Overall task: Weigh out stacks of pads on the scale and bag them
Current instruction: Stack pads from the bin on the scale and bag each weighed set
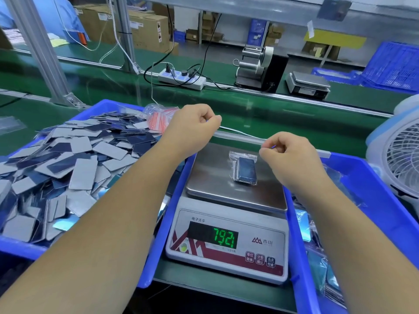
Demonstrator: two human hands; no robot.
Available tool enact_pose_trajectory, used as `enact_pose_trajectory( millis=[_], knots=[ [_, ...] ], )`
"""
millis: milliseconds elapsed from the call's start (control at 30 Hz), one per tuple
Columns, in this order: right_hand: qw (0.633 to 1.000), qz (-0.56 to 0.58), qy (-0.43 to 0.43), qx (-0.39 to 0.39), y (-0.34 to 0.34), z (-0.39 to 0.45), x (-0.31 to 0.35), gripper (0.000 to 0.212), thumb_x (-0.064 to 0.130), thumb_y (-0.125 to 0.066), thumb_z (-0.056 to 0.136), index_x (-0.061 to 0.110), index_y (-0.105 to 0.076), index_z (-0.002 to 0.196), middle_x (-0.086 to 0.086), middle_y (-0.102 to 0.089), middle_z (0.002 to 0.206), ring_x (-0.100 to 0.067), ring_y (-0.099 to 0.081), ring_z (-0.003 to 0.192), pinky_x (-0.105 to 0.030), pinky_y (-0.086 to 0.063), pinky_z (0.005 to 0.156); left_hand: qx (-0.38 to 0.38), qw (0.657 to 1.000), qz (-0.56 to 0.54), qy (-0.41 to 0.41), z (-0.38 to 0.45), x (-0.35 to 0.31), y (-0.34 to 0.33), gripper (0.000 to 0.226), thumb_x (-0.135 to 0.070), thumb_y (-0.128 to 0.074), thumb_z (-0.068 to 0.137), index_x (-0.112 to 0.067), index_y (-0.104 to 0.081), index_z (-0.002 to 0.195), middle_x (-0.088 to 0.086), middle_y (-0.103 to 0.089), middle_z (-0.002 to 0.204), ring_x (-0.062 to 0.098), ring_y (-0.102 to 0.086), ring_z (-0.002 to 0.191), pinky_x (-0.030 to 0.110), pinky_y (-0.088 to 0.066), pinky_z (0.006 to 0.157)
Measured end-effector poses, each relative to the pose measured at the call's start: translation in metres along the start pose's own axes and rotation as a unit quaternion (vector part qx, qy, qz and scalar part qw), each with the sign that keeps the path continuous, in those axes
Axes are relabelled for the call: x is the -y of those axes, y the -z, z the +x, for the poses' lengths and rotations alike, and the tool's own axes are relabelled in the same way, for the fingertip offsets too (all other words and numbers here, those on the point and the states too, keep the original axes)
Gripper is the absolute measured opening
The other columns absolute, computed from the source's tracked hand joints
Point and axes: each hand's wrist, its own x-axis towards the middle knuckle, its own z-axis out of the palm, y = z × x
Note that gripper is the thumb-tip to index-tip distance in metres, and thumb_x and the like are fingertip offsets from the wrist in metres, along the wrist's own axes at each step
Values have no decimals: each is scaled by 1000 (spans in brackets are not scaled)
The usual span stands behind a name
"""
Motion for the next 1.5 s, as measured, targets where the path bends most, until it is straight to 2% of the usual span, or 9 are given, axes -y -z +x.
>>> enact_pose_trajectory(
  millis=[233,367,567,767,867,1000,1133,1400,1500],
  knots=[
    [1000,-3,-3,6,0,-1,2,11,22,-60,83,26,-63,73,21,-56,51,3,-49,48,-22,-33,48,-5,1000,4,0,-1,-1,1,32,-29,-58,95,-24,-52,64,-14,-39,40,3,-37,41,25,-42,58],
    [1000,-23,11,2,0,-3,5,11,25,-60,84,25,-63,73,21,-57,52,1,-51,52,-22,-33,49,-3,1000,1,1,-1,0,0,30,-28,-58,94,-24,-54,64,-15,-40,40,3,-38,43,34,-53,73],
    [955,-284,58,56,-17,-23,24,66,89,-31,68,31,-47,96,8,-54,77,-21,-51,76,-33,-37,57,44,998,7,-36,-4,-1,-12,26,-23,-60,92,-20,-57,66,-15,-40,40,4,-36,42,13,-29,43],
    [942,-305,99,96,-14,-22,28,28,46,-56,77,26,-44,92,0,-56,85,-29,-52,80,-32,-34,57,104,991,38,-73,-12,-5,-29,26,-24,-63,92,-21,-58,66,-16,-45,44,2,-40,47,19,-29,50],
    [950,-288,58,106,15,-13,13,24,41,-59,75,24,-53,92,1,-60,82,-26,-55,81,-32,-36,56,106,991,22,-77,-15,-9,-31,26,-21,-63,92,-18,-60,67,-14,-42,43,4,-38,47,16,-29,48],
    [967,-247,-61,19,64,3,-20,20,38,-61,72,26,-56,86,4,-61,72,-15,-57,68,-27,-39,52,100,992,15,-76,-15,-10,-29,27,-21,-62,92,-17,-57,66,-13,-39,44,5,-36,47,16,-30,49],
    [937,-319,-122,71,79,3,-47,22,43,-65,76,21,-67,79,5,-67,70,-12,-60,68,-28,-48,60,103,993,13,-63,-14,-9,-30,26,-23,-62,93,-16,-59,68,-13,-40,44,5,-37,48,26,-34,56],
    [945,-317,-12,83,43,6,-8,24,50,-59,83,28,-59,73,12,-64,76,-11,-57,72,-28,-43,58,78,996,41,4,-4,-1,-22,31,-26,-58,92,-23,-52,61,-17,-46,46,5,-40,50,16,-31,47],
    [944,-304,55,117,12,3,23,27,52,-57,85,27,-57,73,12,-61,77,-9,-54,74,-30,-42,62,37,991,107,65,9,7,1,20,-22,-49,91,-22,-59,73,-15,-59,66,12,-52,66,25,-40,57]
  ],
)
